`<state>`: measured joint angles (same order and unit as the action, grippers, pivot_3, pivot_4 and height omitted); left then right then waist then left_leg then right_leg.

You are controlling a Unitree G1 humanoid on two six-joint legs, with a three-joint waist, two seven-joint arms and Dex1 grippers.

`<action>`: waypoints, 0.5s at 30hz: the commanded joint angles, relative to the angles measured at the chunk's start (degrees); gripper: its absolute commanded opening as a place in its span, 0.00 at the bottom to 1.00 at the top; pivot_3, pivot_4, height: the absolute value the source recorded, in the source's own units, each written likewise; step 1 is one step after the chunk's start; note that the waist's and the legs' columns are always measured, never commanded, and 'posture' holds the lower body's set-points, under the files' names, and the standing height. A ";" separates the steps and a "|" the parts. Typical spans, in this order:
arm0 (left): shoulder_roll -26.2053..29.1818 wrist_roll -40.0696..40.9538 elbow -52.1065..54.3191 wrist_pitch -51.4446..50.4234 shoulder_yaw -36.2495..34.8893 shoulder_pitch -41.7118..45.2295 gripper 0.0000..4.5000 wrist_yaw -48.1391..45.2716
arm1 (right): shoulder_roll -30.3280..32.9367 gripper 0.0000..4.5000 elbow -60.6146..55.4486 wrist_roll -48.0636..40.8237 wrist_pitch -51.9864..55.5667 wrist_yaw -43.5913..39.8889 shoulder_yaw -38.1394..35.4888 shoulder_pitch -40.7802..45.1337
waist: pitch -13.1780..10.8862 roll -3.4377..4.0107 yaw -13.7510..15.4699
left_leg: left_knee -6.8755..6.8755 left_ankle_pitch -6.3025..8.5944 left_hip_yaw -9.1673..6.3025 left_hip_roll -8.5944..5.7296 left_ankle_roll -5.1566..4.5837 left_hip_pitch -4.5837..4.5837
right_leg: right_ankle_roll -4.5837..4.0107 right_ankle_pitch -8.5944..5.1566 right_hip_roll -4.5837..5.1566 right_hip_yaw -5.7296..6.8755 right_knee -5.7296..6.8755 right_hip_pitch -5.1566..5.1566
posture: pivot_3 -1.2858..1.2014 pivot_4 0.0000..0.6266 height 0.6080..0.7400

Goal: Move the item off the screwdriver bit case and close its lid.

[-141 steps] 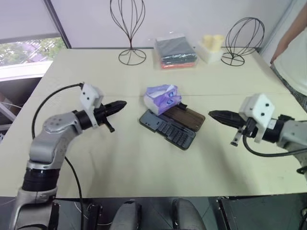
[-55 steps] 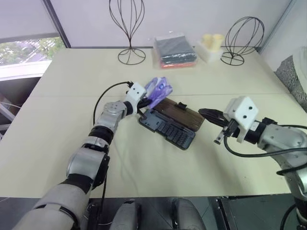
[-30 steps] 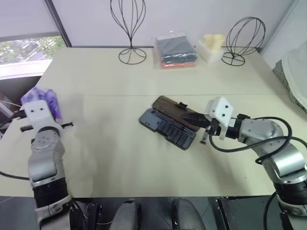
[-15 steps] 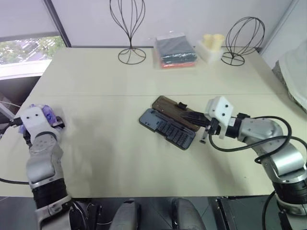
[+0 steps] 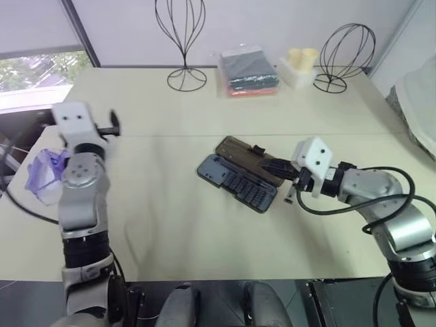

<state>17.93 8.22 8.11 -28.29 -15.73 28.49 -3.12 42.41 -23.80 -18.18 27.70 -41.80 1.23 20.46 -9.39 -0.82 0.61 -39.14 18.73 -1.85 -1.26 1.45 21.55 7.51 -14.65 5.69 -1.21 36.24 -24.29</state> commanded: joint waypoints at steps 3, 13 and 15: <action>3.15 5.61 -1.19 0.79 8.19 -2.05 0.99 -17.47 | -1.62 0.00 6.39 4.26 1.15 7.09 -3.47 4.73 | 0.00 0.00 -0.31 | 0.01 -0.02 0.03 0.00 0.03 0.00 | 0.00 0.00 0.00 -0.01 0.00 -0.02 | 0.52 0.24 1.00; 11.41 11.60 -4.46 2.36 14.04 -4.65 1.00 -41.50 | -3.01 0.81 12.21 4.55 7.77 7.83 -1.89 8.36 | -0.01 0.03 -1.39 | 0.07 0.03 0.02 0.03 -0.06 0.00 | 0.00 0.00 -0.03 0.00 0.00 -0.05 | 0.52 0.24 1.00; 11.83 12.10 -4.73 2.12 14.27 -4.41 1.00 -43.00 | -3.62 0.97 13.45 4.83 7.87 7.59 -1.40 9.36 | -0.01 0.04 -1.36 | 0.07 0.03 0.01 0.03 -0.07 0.00 | 0.00 0.00 -0.04 0.00 0.01 -0.05 | 0.52 0.24 1.00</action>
<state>29.04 19.45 2.57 -27.24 -1.14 23.41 -44.75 39.01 -9.89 -13.65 35.90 -34.22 0.07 28.32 -9.40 -0.79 -0.75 -39.07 18.76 -1.84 -1.23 1.38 21.55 7.50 -14.65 5.65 -1.21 36.24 -24.33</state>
